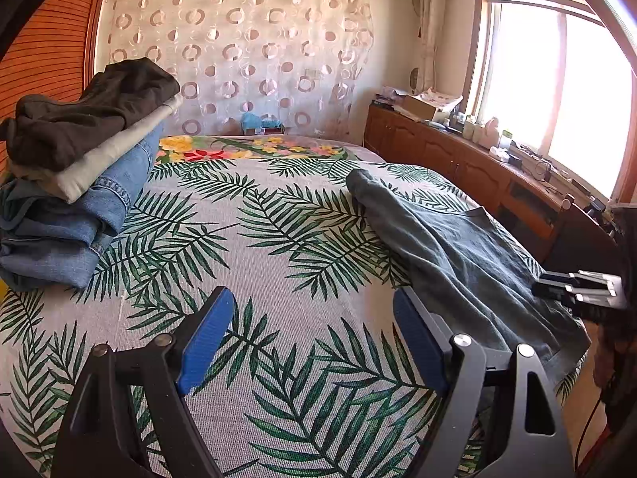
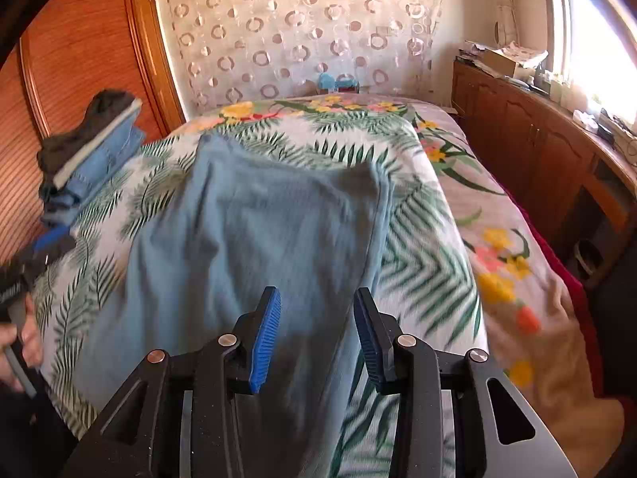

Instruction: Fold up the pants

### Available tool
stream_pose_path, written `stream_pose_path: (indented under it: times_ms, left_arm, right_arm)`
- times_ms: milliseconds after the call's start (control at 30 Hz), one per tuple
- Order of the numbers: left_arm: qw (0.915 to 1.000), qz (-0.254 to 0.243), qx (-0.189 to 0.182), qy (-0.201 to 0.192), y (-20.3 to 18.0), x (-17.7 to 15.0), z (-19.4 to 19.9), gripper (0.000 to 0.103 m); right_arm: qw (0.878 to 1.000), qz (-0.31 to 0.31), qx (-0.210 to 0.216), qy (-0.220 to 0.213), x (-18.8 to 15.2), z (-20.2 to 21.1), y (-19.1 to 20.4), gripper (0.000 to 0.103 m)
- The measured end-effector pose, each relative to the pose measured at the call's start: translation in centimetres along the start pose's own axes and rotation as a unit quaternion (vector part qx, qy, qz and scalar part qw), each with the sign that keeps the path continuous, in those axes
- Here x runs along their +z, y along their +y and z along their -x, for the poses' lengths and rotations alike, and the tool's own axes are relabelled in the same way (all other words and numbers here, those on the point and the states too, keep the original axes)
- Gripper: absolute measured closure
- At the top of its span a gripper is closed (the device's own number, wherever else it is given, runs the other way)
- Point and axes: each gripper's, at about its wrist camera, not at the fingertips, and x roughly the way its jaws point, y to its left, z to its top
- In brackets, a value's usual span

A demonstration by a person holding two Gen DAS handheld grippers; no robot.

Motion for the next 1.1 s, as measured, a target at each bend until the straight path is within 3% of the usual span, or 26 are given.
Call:
stream_pose_path:
  times_ms: [267,433,633,1000,1100]
  left_arm:
    - [1.0000,-0.005,-0.002,0.006,0.1,-0.1,-0.3,0.020]
    - [0.9990,-0.030,-0.010,0.032,-0.8,0.1,-0.8,0.020]
    - [0.9945,-0.059,-0.055,0.066,-3.6,-1.0,-0.1,0.020]
    - [0.9853,-0.097,-0.101,0.098,-7.0,-3.1,1.1,0.020]
    - [0.9835,-0.098,-0.113,0.103,-7.5,-3.3,1.3,0.028]
  right_arm:
    - [0.999,0.040,-0.009,-0.005,-1.9,0.8,0.7,0.062]
    - [0.999,0.037,-0.010,-0.007,-1.5,0.8,1.3,0.061]
    - [1.000,0.025,-0.006,-0.005,-2.5,2.3,2.0,0.059]
    - [1.000,0.007,-0.006,-0.012,-4.6,4.9,2.2,0.056]
    - [1.000,0.004,-0.008,-0.010,-4.8,5.1,2.1,0.056]
